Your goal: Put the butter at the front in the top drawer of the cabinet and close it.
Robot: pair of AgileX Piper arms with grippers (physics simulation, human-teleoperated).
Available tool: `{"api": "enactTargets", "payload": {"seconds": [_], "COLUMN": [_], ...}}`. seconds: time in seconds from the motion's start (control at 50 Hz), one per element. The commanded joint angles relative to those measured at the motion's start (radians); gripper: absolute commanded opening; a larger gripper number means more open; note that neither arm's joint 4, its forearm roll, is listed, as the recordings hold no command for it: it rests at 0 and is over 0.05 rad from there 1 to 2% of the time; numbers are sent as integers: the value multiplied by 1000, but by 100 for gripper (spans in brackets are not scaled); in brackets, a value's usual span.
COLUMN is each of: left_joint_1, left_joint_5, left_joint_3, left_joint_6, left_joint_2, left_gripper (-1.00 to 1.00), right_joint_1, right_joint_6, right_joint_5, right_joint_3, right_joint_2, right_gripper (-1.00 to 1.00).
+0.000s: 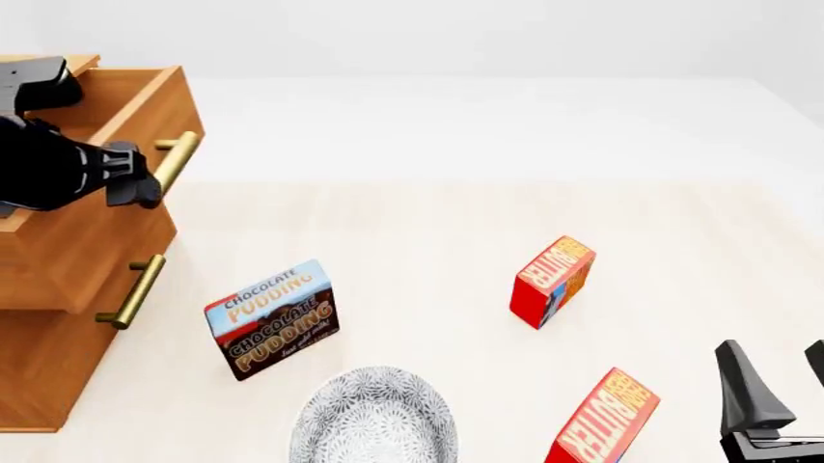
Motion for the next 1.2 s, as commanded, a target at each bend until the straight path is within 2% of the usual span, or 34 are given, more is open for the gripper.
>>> {"api": "enactTargets", "payload": {"seconds": [0.02, 0.72, 0.92, 1.2], "left_joint_1": [-41, -196, -239, -315], "left_joint_5": [4, -16, -17, -48], "left_joint_3": [3, -13, -53, -61], "left_joint_6": [-5, -41, -49, -80], "left_joint_2": [6, 44, 76, 120], "left_gripper": [100, 100, 100, 100], "right_joint_1": [0, 0, 0, 0], "right_joint_6": [0, 0, 0, 0], "right_joint_5": [-2, -2, -2, -2], "right_joint_3": [2, 2, 2, 2], "right_joint_2": [0, 0, 0, 0], "right_gripper": [100, 100, 100, 100]}}
